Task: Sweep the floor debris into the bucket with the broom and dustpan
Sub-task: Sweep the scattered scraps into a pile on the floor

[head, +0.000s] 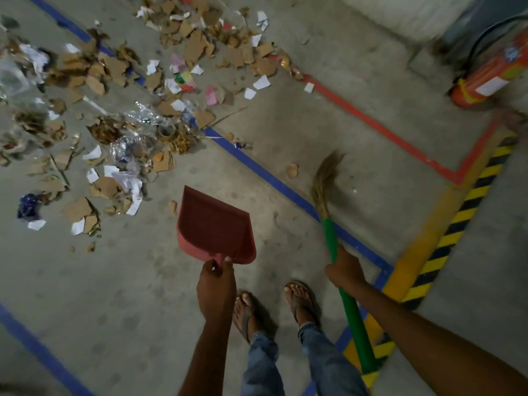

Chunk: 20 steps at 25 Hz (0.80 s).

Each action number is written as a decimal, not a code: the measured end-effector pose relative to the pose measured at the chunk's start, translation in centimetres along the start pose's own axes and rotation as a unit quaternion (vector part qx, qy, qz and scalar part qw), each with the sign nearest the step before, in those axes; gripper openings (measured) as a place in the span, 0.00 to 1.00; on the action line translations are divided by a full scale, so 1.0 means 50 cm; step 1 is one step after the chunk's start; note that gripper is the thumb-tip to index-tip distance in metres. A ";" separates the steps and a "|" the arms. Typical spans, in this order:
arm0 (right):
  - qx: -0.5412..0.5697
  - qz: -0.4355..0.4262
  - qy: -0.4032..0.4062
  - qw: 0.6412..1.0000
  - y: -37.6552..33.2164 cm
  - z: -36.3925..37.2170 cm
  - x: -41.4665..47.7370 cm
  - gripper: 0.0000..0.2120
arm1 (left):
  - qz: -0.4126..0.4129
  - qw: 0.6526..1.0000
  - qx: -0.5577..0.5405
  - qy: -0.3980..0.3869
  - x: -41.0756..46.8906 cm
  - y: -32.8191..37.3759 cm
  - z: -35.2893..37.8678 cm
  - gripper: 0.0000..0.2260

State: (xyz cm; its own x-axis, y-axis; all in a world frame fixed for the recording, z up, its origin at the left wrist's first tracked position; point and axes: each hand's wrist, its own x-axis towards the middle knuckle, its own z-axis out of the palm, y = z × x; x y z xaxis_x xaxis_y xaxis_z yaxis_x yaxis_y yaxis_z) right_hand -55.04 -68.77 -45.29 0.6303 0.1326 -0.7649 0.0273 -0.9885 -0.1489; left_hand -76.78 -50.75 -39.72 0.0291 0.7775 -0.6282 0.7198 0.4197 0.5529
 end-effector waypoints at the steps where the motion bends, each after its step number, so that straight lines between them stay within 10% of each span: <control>1: -0.039 -0.009 -0.016 0.999 -0.024 0.021 0.018 0.37 | 0.010 1.000 0.009 0.003 0.009 -0.002 -0.007 0.19; 11: -0.006 -0.228 -0.032 0.973 -0.401 0.051 0.008 0.43 | 0.038 0.998 0.017 0.054 0.088 0.003 -0.078 0.14; 20: 0.161 -0.055 -0.017 0.985 -0.123 -0.014 -0.200 0.38 | 0.075 0.995 0.056 -0.020 0.064 0.057 -0.069 0.16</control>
State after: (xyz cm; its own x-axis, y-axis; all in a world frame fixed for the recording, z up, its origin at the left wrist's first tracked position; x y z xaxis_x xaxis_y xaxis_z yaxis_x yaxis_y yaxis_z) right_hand -60.97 -64.06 -36.28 0.6110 0.2459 -0.7525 -0.1560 -0.8945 -0.4190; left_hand -77.04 -45.45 -38.26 0.1685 0.8070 -0.5660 0.7779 0.2438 0.5791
